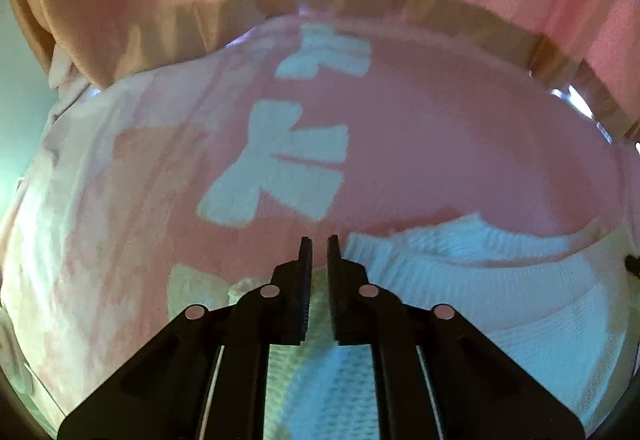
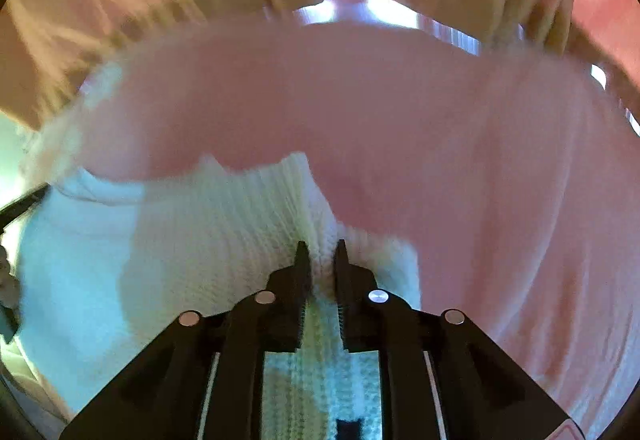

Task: Fold small clothes
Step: 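Lay the folded hem down and open both grippers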

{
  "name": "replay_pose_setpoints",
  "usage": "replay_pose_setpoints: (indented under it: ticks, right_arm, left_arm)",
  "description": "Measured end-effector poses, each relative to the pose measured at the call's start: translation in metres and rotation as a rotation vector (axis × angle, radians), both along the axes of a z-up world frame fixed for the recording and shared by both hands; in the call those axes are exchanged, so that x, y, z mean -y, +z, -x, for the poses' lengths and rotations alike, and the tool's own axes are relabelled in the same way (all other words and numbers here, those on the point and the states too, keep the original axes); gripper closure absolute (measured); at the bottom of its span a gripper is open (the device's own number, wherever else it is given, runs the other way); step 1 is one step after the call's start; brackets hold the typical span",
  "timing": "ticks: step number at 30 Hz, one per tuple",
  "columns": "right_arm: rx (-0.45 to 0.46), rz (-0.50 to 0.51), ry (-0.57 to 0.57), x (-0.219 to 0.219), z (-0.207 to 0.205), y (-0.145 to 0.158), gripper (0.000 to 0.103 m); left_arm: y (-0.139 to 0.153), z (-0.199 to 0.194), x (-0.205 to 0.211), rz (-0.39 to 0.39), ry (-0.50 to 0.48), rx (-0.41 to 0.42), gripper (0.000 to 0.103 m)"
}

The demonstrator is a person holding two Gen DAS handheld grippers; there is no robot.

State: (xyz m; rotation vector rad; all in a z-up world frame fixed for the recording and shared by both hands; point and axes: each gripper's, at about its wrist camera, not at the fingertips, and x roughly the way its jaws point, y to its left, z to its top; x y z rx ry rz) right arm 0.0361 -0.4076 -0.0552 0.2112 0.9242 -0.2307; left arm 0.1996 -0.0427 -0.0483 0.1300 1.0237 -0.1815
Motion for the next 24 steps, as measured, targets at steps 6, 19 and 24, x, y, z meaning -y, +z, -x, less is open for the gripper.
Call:
replay_pose_setpoints:
  ticks: [6,19,24]
  right_arm:
    - [0.188,0.027,0.026,-0.024,0.072,0.064,0.07]
    - [0.05,-0.305,-0.089,-0.034,0.194,-0.042,0.042]
    - [0.067,-0.31,-0.09,-0.037,0.19,-0.049,0.09]
  left_arm:
    - [0.056,0.049,-0.04,0.143,0.026,0.118,0.041]
    - [-0.017,0.176,-0.085,0.188,0.048,-0.056,0.027]
    - [-0.028,0.175,-0.078,0.182,0.043,-0.085,0.051]
